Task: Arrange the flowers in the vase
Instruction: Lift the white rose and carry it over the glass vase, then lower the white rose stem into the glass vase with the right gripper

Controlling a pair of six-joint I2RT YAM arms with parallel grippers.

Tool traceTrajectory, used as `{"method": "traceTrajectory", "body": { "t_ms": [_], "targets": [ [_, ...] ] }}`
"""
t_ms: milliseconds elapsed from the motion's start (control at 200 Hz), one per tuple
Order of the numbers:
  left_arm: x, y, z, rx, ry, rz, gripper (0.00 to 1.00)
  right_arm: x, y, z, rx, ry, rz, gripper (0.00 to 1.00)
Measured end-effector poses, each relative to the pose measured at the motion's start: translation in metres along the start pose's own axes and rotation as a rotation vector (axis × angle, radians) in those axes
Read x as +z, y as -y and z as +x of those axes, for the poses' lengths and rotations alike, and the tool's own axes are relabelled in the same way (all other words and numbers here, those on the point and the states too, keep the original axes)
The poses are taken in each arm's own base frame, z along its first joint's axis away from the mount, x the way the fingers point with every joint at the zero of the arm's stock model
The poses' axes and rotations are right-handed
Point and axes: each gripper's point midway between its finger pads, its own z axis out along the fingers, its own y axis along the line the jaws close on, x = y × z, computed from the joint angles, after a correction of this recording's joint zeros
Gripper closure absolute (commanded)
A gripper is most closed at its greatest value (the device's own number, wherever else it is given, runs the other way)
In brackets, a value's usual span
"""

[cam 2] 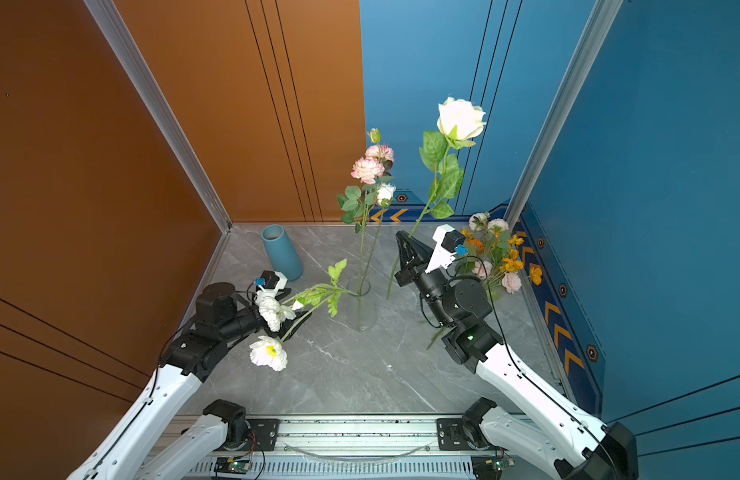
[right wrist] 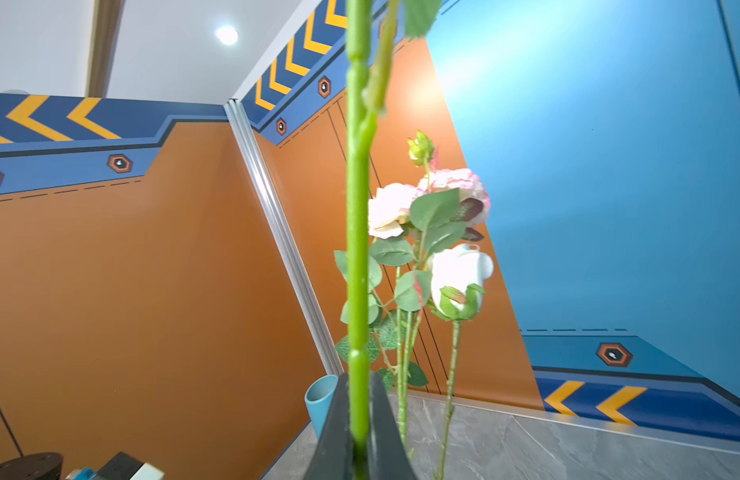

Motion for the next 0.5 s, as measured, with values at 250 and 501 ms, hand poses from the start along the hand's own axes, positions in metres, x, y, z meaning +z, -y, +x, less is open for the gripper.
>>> {"method": "traceTrajectory", "body": {
  "t_ms": [250,501],
  "targets": [
    [0.031,-0.027,-0.016,-0.146,0.073,0.126,0.02,0.017,-0.017,0.015,-0.033,0.042,-0.035,1.0],
    [0.062,-0.052,-0.026,-0.188,0.058,0.217,0.01,0.036,-0.034,0.025,-0.031,0.053,-0.07,1.0]
  ]
}}
